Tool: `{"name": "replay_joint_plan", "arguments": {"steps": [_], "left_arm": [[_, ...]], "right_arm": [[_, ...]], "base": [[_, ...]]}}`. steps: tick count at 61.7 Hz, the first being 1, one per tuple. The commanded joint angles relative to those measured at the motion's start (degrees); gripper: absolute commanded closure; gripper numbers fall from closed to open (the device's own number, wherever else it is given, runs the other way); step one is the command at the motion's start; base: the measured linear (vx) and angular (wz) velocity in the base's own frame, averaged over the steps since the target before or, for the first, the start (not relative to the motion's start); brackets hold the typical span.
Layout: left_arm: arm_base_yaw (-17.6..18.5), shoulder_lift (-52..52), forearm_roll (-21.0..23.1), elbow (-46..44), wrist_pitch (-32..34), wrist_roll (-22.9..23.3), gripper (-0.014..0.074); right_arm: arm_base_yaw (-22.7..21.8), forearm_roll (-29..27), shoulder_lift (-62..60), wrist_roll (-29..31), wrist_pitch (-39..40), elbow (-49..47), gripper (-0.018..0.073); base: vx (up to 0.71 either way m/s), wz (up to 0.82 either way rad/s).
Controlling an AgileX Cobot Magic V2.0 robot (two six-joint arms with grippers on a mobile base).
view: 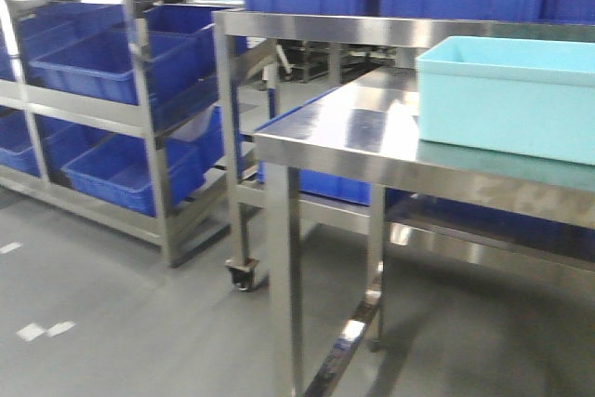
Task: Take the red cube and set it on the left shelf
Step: 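Back the base away from the table and turn toward the room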
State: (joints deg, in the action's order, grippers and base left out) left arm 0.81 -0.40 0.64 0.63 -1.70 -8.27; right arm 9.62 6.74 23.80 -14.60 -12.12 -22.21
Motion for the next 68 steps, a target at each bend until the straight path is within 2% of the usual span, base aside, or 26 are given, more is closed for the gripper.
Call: {"name": "replay_joint_plan", "arguments": {"steps": [1,68], "left_arm": [[0.26,-0.02,0.27,1.26,5.18,-0.03,0.0491],[0.26,-0.02,0.27,1.26,5.18,-0.03,0.0491]], "right_arm": [[-0.40,0.62,0.02,0.52,4.95,-1.71,0.0502],[-0.40,0.62,0.02,0.52,4.95,-1.71,0.0502]], "base": [[-0.19,0.45],[-0.21,0.40]]}}
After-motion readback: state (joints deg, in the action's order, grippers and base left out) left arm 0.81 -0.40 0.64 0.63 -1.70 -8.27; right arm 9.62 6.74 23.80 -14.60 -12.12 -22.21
